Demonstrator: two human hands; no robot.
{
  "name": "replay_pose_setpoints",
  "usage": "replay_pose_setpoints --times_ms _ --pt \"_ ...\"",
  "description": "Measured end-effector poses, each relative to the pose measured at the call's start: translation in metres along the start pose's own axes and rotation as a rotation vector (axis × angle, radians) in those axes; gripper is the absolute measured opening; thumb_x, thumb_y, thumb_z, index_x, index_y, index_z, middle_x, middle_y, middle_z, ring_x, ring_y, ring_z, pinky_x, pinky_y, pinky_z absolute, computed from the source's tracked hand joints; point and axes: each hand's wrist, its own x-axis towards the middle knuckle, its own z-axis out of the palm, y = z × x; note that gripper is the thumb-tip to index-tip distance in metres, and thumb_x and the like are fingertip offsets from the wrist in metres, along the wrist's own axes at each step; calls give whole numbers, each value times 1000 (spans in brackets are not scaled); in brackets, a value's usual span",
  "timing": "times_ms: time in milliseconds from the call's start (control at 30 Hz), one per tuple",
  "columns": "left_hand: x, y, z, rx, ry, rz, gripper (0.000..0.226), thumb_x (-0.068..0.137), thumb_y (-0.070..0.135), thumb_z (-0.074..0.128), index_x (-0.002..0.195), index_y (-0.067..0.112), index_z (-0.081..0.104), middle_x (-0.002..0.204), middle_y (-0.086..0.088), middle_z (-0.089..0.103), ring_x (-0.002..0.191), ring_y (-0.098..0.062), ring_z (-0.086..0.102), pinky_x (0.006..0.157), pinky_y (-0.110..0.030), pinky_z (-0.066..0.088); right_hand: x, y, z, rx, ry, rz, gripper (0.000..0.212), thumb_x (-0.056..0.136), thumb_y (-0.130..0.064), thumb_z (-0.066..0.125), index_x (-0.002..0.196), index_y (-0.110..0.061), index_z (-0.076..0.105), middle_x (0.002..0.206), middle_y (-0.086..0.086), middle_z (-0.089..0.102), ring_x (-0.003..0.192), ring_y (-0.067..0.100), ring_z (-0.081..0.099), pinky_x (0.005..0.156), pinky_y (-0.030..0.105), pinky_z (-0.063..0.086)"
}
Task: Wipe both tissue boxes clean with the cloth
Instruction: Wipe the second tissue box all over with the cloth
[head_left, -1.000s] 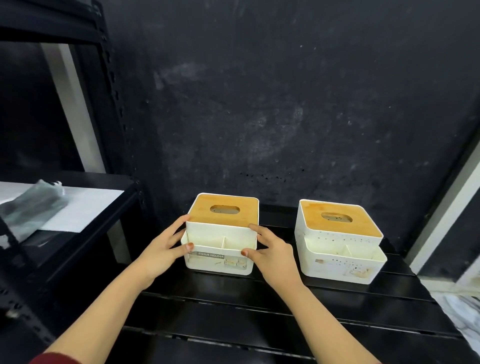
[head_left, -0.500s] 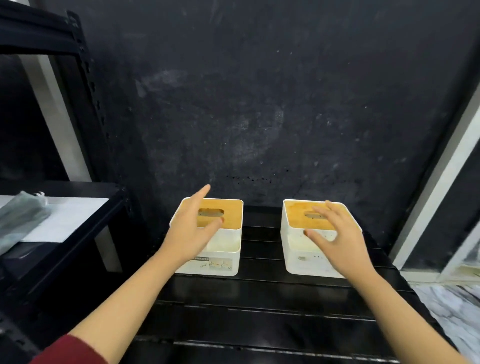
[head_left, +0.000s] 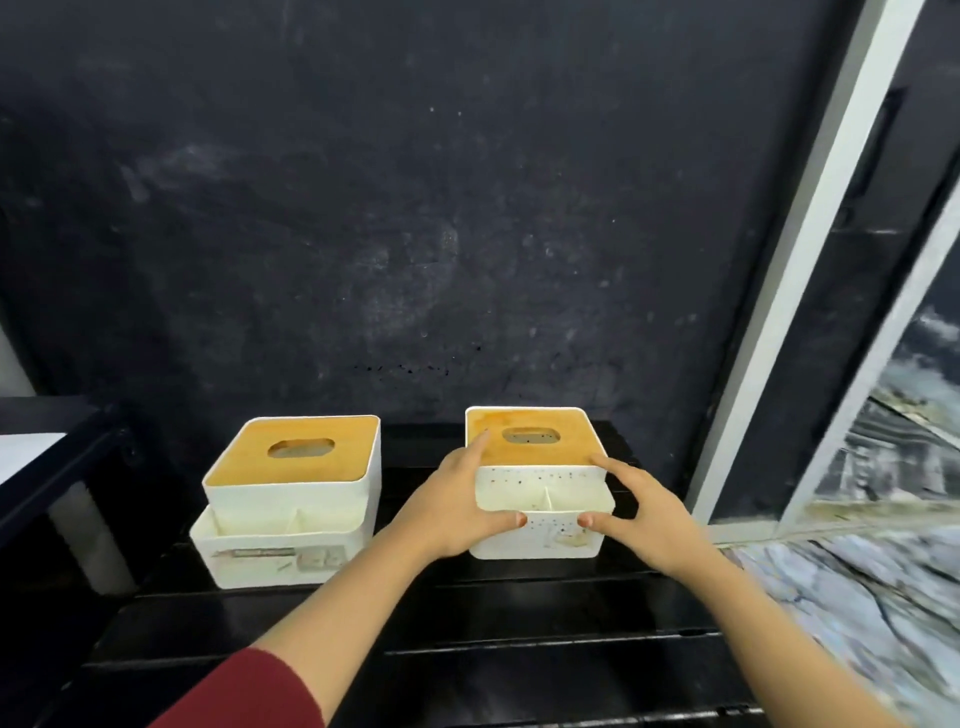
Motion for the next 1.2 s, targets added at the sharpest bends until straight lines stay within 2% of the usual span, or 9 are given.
replay_pose_setpoints --times_ms 167,267,333,400,533,667,867,1067,1200 --pt "7 -11 10 -79 104 -43 85 79 36 73 147 30 23 150 7 35 126 -16 47 105 -36 42 3 6 2 45 24 13 67 80 -20 71 137 -32 37 133 -14 46 127 11 39 108 36 30" --pt "5 -15 14 -157 137 -29 79 79 32 73 144 34 28 143 8 44 105 -7 56 83 -19 46 3 9 4 95 43 21 65 80 -18 70 134 -35 39 122 -20 46 120 9 41 105 37 33" --pt "2 -17 15 -177 144 -28 77 81 31 72 144 35 28 141 7 46 97 -3 53 69 -12 43 2 12 7 122 46 35 65 79 -18 71 133 -38 40 125 -18 48 119 12 44 103 40 36" --pt "-4 -18 16 -194 149 -33 76 82 31 71 143 36 27 139 7 48 95 -2 52 64 -9 40 -1 12 9 131 48 52 66 78 -18 72 133 -38 41 130 -14 51 118 16 48 102 42 39" --pt "-25 -20 16 -217 148 -30 74 82 32 70 142 39 27 137 8 50 95 -2 55 68 -12 42 -16 7 15 138 58 57 67 77 -20 73 132 -40 42 130 -12 53 114 16 52 100 43 43" --pt "-61 -24 15 -255 150 -28 72 83 31 70 141 40 28 139 10 47 100 -1 56 85 -19 43 -44 -2 23 147 41 53 66 77 -19 73 129 -44 42 125 -15 53 109 12 53 97 38 43" --pt "-123 -30 7 -220 182 -48 72 83 33 69 141 41 28 141 9 44 101 -2 54 97 -29 46 -88 -23 36 129 15 -7 66 76 -22 74 129 -45 42 119 -13 56 97 10 55 87 29 47" --pt "-183 -39 2 -246 243 -92 69 81 32 71 137 42 32 128 7 55 102 -6 60 93 -26 47 -133 -48 52 134 -18 -51 66 77 -22 73 131 -43 42 123 -10 55 102 11 52 84 25 42" --pt "-222 -44 -1 -300 270 -111 69 81 28 71 136 46 33 118 25 50 104 -2 58 95 -24 46 -164 -68 59 125 -43 -78 65 77 -22 73 132 -38 42 127 -13 52 108 11 49 91 27 43"
